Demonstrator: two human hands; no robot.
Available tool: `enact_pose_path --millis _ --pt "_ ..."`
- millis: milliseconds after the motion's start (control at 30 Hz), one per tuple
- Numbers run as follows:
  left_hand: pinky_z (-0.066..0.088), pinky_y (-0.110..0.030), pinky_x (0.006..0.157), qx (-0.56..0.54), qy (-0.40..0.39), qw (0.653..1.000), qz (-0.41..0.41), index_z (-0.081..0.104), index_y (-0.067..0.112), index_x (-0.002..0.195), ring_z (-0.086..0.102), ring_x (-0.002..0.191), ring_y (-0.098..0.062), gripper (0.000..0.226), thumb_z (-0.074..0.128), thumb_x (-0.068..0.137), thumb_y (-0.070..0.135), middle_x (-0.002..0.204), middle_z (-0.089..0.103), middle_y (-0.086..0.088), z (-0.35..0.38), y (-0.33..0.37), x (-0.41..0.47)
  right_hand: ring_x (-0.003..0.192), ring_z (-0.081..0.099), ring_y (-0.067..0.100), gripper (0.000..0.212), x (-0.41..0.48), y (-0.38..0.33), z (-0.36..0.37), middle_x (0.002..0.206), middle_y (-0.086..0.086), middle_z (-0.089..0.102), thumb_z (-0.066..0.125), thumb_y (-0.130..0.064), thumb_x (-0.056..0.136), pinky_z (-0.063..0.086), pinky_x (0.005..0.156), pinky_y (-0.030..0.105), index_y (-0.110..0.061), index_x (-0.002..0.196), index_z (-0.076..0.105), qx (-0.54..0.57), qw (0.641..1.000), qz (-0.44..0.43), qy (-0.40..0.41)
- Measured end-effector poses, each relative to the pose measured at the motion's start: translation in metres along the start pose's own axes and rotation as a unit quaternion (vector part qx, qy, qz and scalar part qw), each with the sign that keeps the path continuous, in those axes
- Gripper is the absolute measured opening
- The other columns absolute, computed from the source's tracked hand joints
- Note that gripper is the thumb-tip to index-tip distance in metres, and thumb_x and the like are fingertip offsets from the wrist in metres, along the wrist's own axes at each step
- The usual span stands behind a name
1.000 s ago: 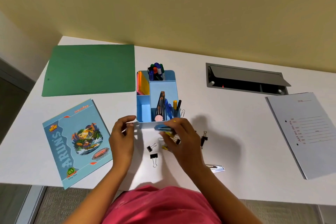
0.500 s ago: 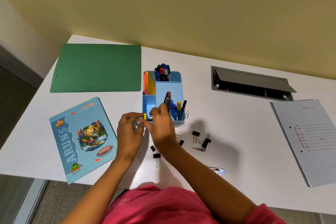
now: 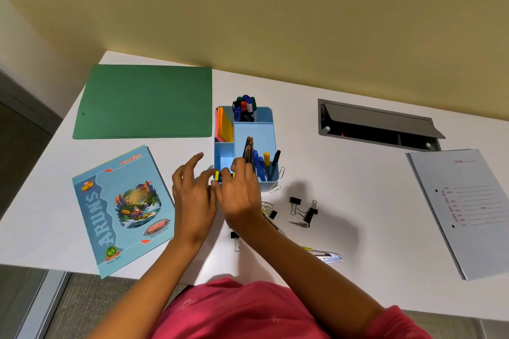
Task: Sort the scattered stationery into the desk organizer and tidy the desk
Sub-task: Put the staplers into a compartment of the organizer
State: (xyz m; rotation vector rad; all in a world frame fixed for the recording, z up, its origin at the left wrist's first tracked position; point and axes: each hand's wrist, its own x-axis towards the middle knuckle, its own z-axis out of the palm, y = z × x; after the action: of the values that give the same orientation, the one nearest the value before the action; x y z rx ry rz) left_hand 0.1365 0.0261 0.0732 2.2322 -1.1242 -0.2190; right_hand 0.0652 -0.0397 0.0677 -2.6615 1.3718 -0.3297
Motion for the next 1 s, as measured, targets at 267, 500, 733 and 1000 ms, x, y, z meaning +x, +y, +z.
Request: enact_pose_path --millis 267,500,733,1000 --pt "0.039 -0.042 0.101 -0.003 -0.031 1.000 -0.003 0.063 0.018 0.121 0.034 0.129 -0.026 0.034 0.060 0.088 0.007 0.139 0.047 -0.006 0.003 -0.005 0.002 0.095 0.053 0.023 0.030 0.001 0.004 0.004 0.107 0.008 0.054 0.058 -0.042 0.089 0.047 0.079 0.034 -0.015 0.098 0.067 -0.023 0.999 -0.019 -0.015" --pt "0.041 -0.052 0.099 0.070 -0.056 0.996 0.013 0.061 0.020 0.125 0.034 0.131 -0.035 0.043 0.065 0.084 0.006 0.146 0.041 -0.010 0.002 -0.002 0.005 0.111 0.046 0.027 0.031 0.000 0.011 -0.004 0.122 0.013 0.045 0.048 -0.032 0.097 0.044 0.095 0.038 -0.011 0.118 0.058 0.062 0.997 -0.034 -0.035" --pt "0.042 -0.050 0.098 0.065 -0.059 0.996 0.025 0.059 0.018 0.126 0.034 0.129 -0.035 0.047 0.064 0.082 0.001 0.146 0.039 -0.010 0.004 -0.006 0.007 0.102 0.054 0.026 0.023 -0.022 0.054 0.000 0.103 0.015 0.065 0.046 -0.008 0.100 0.048 0.084 0.028 0.002 0.106 0.065 0.059 0.989 -0.128 0.043" --pt "0.045 -0.050 0.093 0.058 -0.059 0.995 0.048 0.061 0.013 0.121 0.040 0.122 -0.037 0.046 0.064 0.079 -0.004 0.141 0.044 -0.014 0.004 -0.008 0.010 0.096 0.053 0.022 0.009 -0.074 0.134 -0.018 0.100 0.001 0.057 0.061 -0.014 0.089 0.043 0.080 0.026 -0.014 0.098 0.063 0.193 0.978 0.049 -0.064"
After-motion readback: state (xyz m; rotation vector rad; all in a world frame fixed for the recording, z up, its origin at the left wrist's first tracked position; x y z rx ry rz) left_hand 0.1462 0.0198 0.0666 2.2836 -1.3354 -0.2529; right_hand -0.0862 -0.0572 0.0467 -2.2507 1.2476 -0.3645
